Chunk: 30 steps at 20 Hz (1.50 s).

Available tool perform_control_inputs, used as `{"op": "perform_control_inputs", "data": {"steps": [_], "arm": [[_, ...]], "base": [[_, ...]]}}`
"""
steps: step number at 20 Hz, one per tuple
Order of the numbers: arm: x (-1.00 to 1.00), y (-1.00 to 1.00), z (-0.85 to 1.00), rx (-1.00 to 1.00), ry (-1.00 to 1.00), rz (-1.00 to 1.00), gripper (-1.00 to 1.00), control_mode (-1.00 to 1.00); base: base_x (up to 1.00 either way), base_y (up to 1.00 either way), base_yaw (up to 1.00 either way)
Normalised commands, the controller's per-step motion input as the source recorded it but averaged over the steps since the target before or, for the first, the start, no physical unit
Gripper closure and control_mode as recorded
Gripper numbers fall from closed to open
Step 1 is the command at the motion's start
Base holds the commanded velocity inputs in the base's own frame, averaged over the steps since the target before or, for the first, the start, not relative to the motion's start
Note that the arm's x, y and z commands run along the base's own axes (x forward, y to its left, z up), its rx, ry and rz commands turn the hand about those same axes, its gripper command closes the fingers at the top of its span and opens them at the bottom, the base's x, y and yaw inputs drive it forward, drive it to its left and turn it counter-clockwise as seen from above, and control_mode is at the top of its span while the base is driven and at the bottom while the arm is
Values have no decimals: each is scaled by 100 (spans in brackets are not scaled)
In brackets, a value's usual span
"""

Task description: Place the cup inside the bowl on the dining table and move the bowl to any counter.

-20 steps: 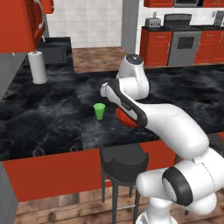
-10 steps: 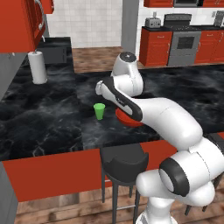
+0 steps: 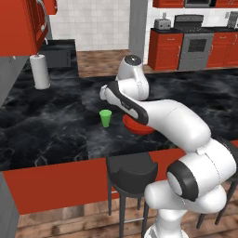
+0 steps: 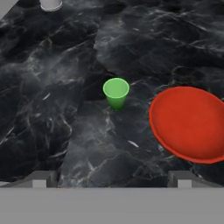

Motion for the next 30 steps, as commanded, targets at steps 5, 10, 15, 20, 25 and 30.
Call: {"op": "perform_control_inputs", "data": {"steps": [5,10,15,20,25,30], "arm": [[15,0,-14,0,0,0,-100,-100],[24,0,-17,0,0,0,-100,-100],[22,0,-18,0,0,0,-100,-100],[21,5,-18,0,0,0,-100,-100],[18,10,-15,0,0,0,-100,-100],[24,10,-16,0,0,0,-100,-100]], "base": [[0,0,0],[0,0,0],[0,0,0],[0,0,0],[0,0,0],[0,0,0]]}}
